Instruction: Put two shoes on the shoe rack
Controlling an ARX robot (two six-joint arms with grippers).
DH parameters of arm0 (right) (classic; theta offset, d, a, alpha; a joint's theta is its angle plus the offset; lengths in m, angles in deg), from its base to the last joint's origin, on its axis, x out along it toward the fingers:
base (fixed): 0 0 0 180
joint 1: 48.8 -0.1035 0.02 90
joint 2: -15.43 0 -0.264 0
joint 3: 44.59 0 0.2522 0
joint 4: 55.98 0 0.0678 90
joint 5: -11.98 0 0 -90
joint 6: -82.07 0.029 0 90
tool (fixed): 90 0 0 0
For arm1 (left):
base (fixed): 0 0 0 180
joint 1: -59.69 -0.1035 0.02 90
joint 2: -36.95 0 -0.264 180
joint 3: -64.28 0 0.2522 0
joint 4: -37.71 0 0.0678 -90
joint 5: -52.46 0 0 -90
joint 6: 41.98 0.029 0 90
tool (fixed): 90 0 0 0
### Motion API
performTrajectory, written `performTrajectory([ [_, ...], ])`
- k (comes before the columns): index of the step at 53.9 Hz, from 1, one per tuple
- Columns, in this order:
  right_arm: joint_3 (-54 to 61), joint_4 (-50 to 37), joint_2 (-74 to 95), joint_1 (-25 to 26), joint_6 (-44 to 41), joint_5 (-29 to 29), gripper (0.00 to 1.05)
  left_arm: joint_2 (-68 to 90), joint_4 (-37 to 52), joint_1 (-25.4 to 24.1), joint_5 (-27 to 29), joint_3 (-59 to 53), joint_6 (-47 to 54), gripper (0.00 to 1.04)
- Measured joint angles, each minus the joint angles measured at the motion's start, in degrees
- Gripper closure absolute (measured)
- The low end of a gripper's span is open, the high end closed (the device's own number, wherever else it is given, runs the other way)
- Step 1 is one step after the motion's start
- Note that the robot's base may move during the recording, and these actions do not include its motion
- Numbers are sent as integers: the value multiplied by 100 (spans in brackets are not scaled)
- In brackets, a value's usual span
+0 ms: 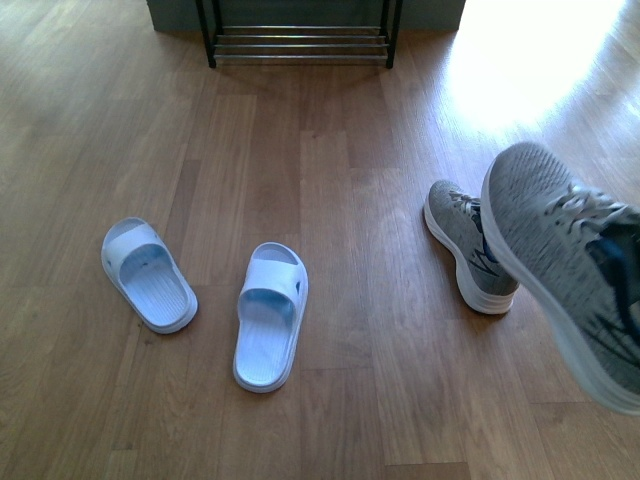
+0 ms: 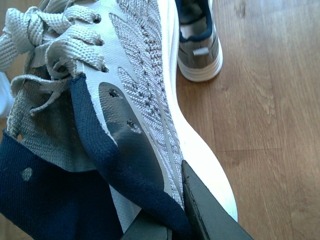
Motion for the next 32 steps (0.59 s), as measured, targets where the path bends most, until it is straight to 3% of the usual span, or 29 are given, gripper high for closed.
performTrajectory([
  [15,293,1523,-3014,654,52,608,104,0,0,0,0,0,0,9],
  [32,590,1521,-3602,741,236,737,104,0,0,0,0,0,0,9],
])
